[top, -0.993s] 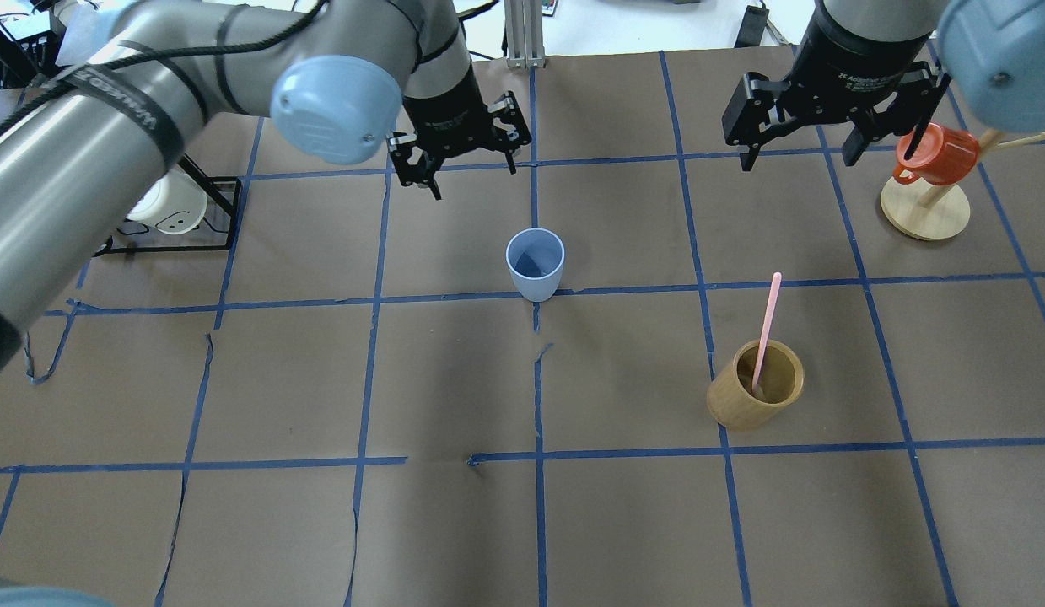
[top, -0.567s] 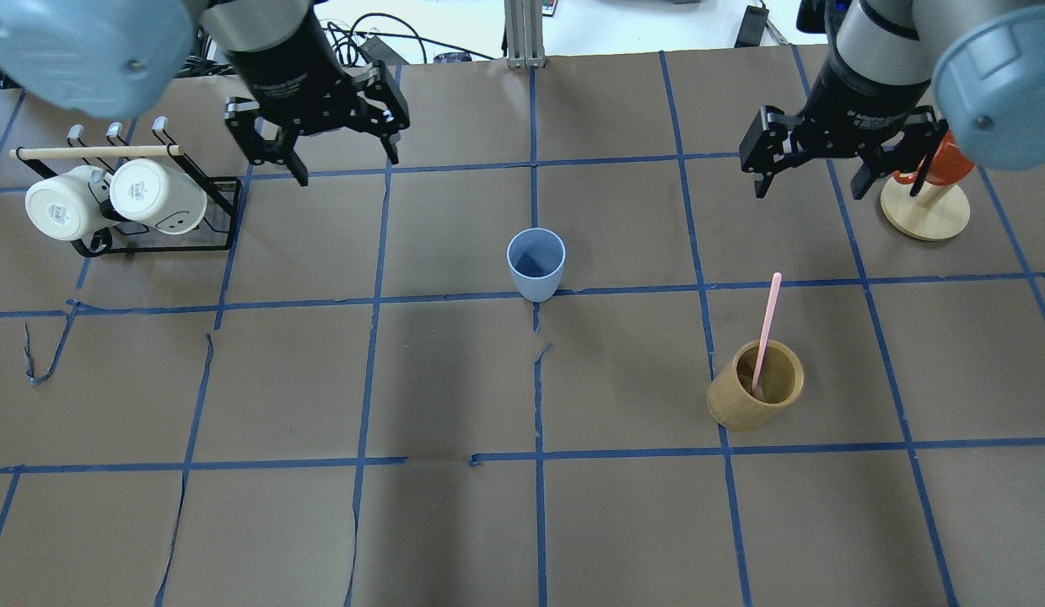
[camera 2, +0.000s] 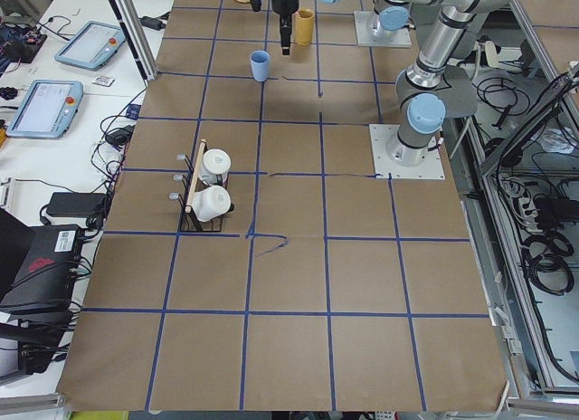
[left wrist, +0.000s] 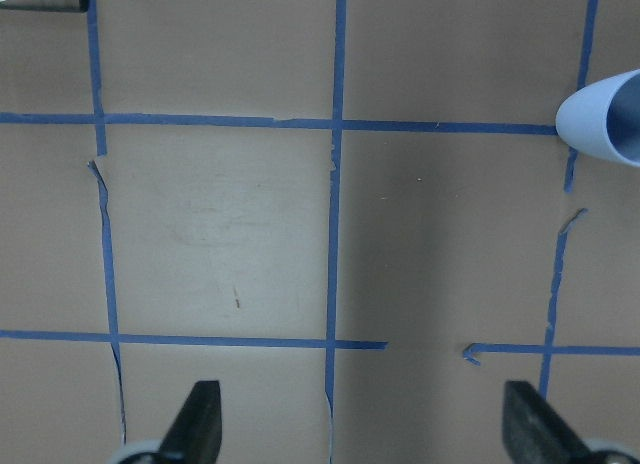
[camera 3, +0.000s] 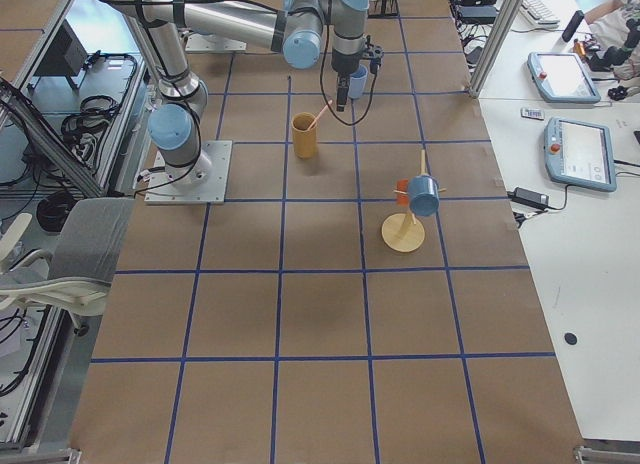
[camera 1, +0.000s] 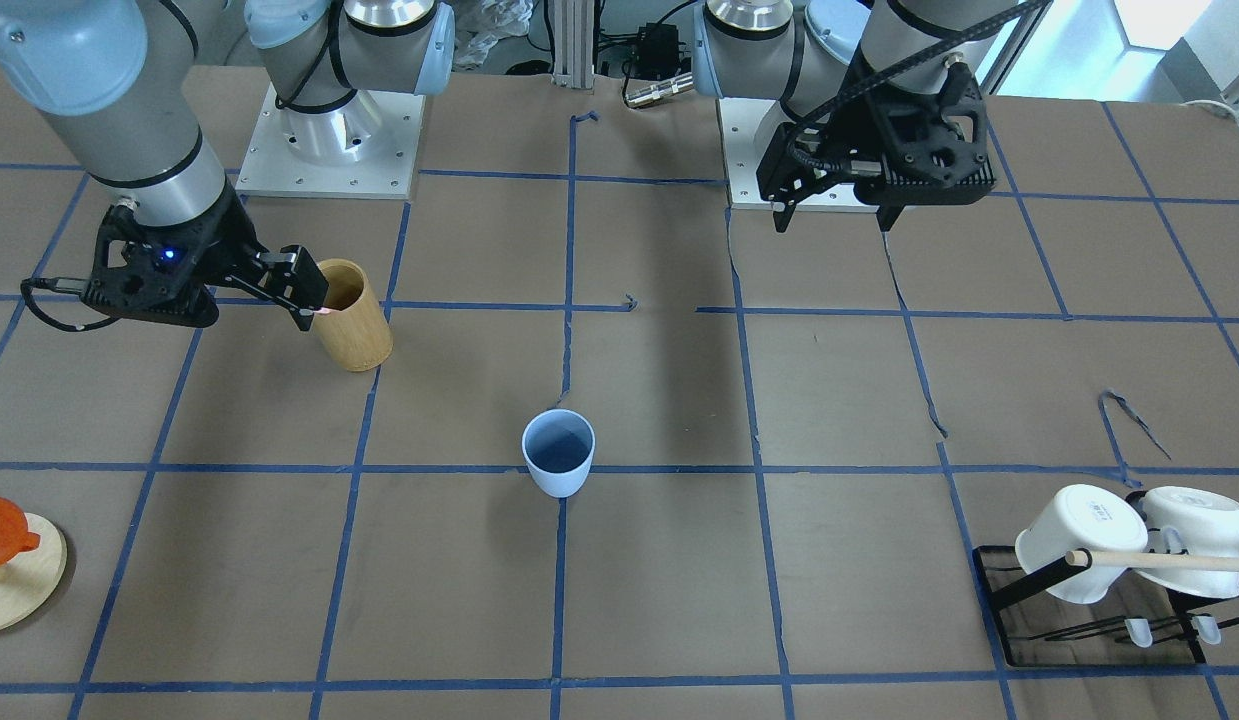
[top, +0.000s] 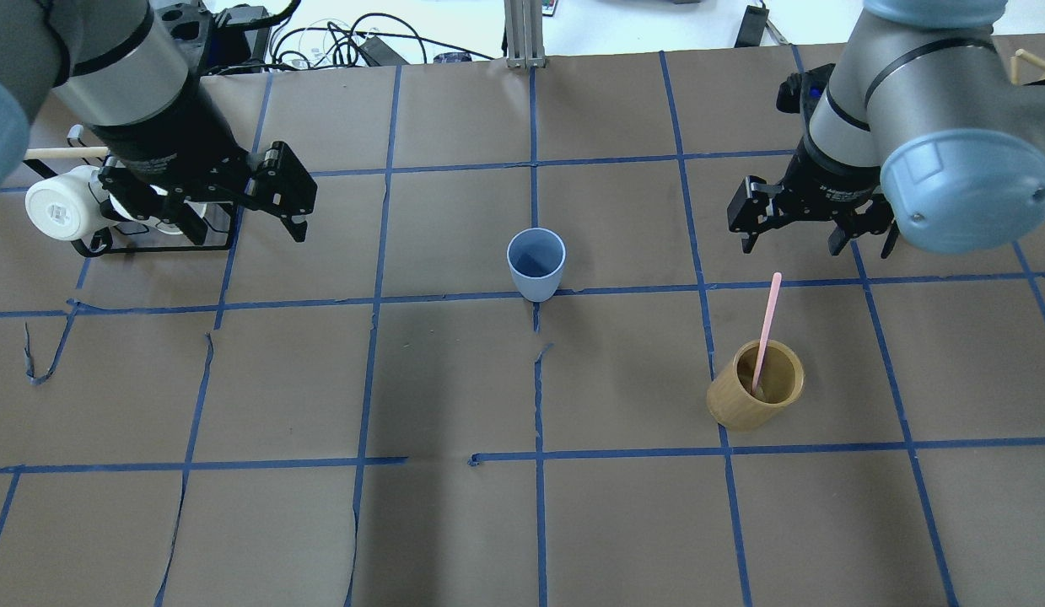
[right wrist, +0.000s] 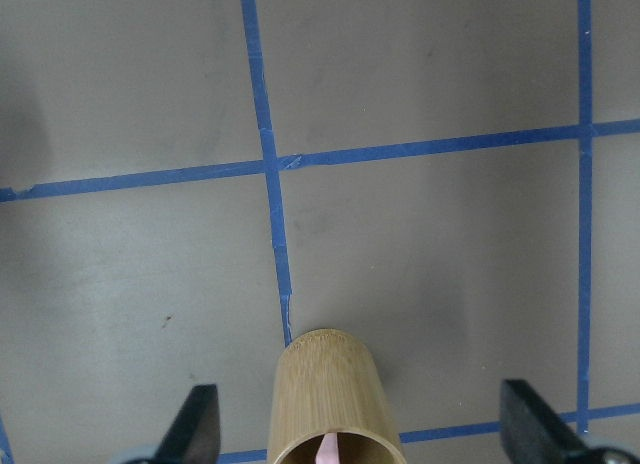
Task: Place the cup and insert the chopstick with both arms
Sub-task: 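Lower the right gripper and grasp the pink straw in the bamboo cup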
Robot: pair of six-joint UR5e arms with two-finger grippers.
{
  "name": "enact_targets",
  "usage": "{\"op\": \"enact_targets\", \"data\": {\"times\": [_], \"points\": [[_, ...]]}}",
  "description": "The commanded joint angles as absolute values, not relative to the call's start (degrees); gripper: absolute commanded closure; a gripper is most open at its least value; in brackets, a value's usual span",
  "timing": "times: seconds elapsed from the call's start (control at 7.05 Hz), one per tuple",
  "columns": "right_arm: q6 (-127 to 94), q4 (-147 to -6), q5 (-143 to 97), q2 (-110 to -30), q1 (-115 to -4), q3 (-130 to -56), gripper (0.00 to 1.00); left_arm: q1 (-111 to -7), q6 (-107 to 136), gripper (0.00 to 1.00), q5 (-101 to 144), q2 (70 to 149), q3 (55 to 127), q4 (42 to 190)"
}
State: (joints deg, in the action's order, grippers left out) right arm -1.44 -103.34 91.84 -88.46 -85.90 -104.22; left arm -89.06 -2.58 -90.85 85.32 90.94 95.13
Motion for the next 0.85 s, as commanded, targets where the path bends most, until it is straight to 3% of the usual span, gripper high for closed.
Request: {"op": "enact_targets", "data": {"times": [0.0, 0.43, 0.57, 0.71], "points": [[0.1, -103.1, 91.8, -88.3, -86.4, -105.2, 0.10, -88.0, -4.8, 0.00, -90.9, 85.0, 91.1, 94.2], [1.7, -102.4, 91.9, -88.3, -87.2, -107.0, 0.23, -87.8, -4.9, 0.00, -90.9, 85.0, 90.9, 93.9], [2.5, -102.1, 92.1, -88.3, -87.1, -106.9, 0.32, -87.7, -4.9, 0.00, -90.9, 85.0, 90.9, 93.9], [2.5, -101.2, 92.0, -88.8, -87.1, -107.0, 0.54, -87.8, -4.9, 0.00, -91.0, 84.9, 90.8, 94.0]]}}
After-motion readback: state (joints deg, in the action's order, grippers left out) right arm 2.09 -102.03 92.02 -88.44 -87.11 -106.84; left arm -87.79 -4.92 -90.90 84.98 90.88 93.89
